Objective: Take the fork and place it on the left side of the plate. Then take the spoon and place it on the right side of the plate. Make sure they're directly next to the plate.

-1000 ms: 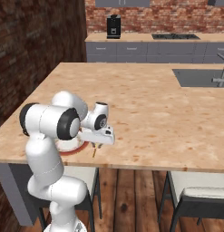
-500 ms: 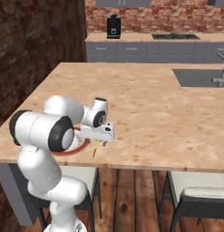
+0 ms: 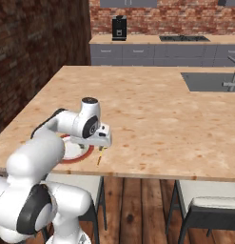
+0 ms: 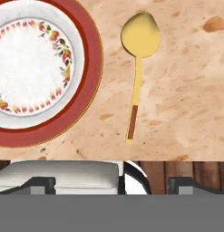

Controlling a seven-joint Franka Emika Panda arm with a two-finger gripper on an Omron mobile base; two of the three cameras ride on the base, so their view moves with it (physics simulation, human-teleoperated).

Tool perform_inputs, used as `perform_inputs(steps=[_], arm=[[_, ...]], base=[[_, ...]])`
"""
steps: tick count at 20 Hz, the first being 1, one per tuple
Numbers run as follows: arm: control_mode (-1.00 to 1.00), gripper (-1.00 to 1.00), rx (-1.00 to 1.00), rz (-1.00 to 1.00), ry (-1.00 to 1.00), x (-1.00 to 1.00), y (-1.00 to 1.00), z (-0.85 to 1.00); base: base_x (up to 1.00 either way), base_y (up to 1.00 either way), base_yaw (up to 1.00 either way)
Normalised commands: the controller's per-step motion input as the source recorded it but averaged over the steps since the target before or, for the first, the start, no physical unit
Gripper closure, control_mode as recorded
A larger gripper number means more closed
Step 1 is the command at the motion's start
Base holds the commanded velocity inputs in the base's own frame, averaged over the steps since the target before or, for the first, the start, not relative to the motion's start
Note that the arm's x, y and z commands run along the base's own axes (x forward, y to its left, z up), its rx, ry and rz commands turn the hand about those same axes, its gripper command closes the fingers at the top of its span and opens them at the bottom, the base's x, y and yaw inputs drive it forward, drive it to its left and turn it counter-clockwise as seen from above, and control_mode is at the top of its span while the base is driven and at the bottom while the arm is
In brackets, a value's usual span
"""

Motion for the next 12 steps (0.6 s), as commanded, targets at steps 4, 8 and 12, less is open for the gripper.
perform_inputs(steps=[4,8,12], arm=[[-1.0,-1.0,0.0,0.0,-0.17,-0.46,0.09,0.58],[-1.0,-1.0,0.0,-0.02,-0.1,-0.36,0.11,0.3],[1.0,-1.0,0.0,-0.02,-0.04,-0.13,0.07,0.1]], base=[[0.0,0.0,0.0],[0.0,0.0,0.0],[-0.12,0.08,-0.02]])
